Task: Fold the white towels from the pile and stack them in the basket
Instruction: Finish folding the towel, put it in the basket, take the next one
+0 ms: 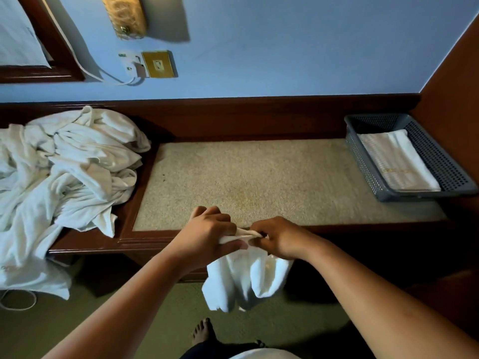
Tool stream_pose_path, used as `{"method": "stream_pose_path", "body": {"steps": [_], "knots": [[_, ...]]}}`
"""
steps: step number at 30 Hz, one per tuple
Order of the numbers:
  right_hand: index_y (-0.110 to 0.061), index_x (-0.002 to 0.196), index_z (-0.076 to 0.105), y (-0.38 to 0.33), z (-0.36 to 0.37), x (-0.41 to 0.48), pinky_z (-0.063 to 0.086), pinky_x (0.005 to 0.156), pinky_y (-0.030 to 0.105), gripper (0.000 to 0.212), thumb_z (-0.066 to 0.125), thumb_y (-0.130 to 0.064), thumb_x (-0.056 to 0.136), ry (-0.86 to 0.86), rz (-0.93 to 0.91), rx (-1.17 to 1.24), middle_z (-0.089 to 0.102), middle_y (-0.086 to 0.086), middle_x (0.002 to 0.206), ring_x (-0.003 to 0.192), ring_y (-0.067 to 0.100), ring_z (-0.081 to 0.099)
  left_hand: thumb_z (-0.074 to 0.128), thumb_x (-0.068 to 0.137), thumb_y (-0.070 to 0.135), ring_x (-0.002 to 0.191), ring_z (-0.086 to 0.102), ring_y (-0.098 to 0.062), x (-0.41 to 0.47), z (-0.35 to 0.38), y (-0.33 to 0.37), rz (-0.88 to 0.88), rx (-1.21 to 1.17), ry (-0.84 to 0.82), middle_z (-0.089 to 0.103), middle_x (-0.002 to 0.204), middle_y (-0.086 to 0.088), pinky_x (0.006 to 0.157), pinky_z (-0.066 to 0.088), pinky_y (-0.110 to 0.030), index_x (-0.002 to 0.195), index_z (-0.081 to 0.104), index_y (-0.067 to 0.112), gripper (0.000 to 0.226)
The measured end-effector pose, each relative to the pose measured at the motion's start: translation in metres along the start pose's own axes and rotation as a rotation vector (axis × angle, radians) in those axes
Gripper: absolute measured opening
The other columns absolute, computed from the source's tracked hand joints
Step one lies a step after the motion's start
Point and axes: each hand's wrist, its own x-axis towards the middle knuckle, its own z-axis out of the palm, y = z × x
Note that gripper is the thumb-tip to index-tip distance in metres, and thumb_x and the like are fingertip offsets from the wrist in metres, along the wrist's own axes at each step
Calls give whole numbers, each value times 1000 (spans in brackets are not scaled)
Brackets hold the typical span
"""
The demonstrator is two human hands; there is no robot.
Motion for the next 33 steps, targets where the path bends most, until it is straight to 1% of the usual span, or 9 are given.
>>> {"method": "stream_pose_path", "body": {"steps": [4,8,11,13,15,21,23,28,33], "knots": [[-19,78,56,-2,-14,-4,45,66,36,17,62,-30,90,104,-44,-158,60,-5,72,70,14,57,39,84,77,99,55,-21,-28,21,-23,-118,142,-325,65,96,13,82,31,-38,106,70,33,58],[-17,79,56,1,-24,-7,47,68,38,16,60,-30,88,101,-32,-173,60,-5,72,72,16,58,39,87,74,135,43,-19,-53,33,-37,-280,261,-546,58,136,14,106,25,-43,125,62,38,58],[-15,79,57,12,-31,-11,49,69,38,21,63,-33,89,94,25,-194,60,-3,72,73,19,59,57,84,73,128,51,-21,-65,28,-48,-360,266,-484,64,127,14,103,32,-46,115,69,40,47],[-15,78,58,20,-30,-14,47,67,35,24,64,-34,91,87,62,-207,60,-4,72,70,17,57,73,75,66,105,65,-25,-70,27,-57,-342,305,-381,72,104,11,87,43,-45,96,76,39,34],[-16,75,56,30,-28,-14,43,63,33,27,64,-35,92,94,97,-199,57,-6,70,66,14,53,77,75,59,90,63,-23,-69,22,-62,-385,350,-296,70,92,11,78,42,-41,91,76,39,26],[-17,69,51,42,-24,-18,45,66,36,34,63,-38,92,90,128,-205,56,-5,68,65,13,50,79,77,53,88,64,-25,-71,13,-68,-546,418,-226,69,90,7,76,42,-41,89,78,33,24],[-16,70,52,45,-25,-20,47,68,36,33,63,-38,92,113,141,-211,57,-4,69,68,16,54,82,75,49,82,64,-26,-79,14,-71,-579,367,-137,67,85,6,70,42,-39,81,78,30,20],[-15,74,56,51,-26,-25,45,65,35,29,63,-37,92,110,144,-176,60,-4,72,68,16,56,68,90,37,76,65,-27,-89,15,-73,-531,170,36,61,76,8,65,42,-35,88,75,25,14],[-21,74,61,34,-24,-24,45,67,34,19,65,-31,90,67,108,-149,62,-5,75,71,13,57,67,93,33,84,64,-27,-83,16,-68,-661,54,0,62,83,6,75,48,-39,93,71,24,10]]}}
